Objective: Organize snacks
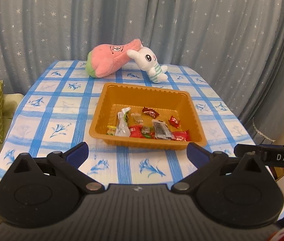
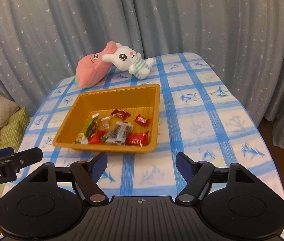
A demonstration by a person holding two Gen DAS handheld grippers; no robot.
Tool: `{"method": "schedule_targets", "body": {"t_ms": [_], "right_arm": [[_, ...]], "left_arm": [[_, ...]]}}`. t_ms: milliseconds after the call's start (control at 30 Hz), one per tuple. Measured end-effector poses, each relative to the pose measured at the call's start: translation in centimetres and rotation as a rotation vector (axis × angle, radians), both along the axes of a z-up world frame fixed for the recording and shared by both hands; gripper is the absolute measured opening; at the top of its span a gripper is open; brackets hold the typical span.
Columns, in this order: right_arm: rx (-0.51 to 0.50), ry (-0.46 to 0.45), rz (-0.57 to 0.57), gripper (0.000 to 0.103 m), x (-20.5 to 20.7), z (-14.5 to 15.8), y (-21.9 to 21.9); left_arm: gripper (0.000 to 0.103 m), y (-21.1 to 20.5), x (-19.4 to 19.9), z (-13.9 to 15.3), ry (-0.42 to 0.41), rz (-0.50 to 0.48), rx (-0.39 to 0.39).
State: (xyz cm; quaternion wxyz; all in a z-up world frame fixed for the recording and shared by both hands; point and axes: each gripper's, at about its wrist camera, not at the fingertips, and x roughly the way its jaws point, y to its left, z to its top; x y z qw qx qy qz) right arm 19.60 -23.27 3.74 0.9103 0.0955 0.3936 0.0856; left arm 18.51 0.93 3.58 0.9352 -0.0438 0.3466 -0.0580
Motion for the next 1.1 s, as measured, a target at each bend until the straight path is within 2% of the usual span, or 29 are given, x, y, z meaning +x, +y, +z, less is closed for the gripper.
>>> {"method": "schedule_targets", "body": {"t_ms": [200,467,700,1100], "right_arm": [[-0.026,-0.008,0.017,0.084,-3.8,1.3,0.4],[-0.037,-0.02,0.024,0.085,-8.3,2.4,0.5],[-0.034,-0.046,0.038,0.085,-11.5,3.8,0.6],[-0.049,-0.081,0.039,0.085,-16.2,5.8,0.2]], "left_arm": [[0.103,0.1,-4.2,1.2,0.001,0.026,-0.023],[0.103,0.8,-8.9,2.4,0.005,0.065,-0.013],[0.103,0.2,-12.2,3.2,0.002,0.084,0.025],[0.103,-1.5,-16.3,4.6,0.012,0.09,0.028]]}}
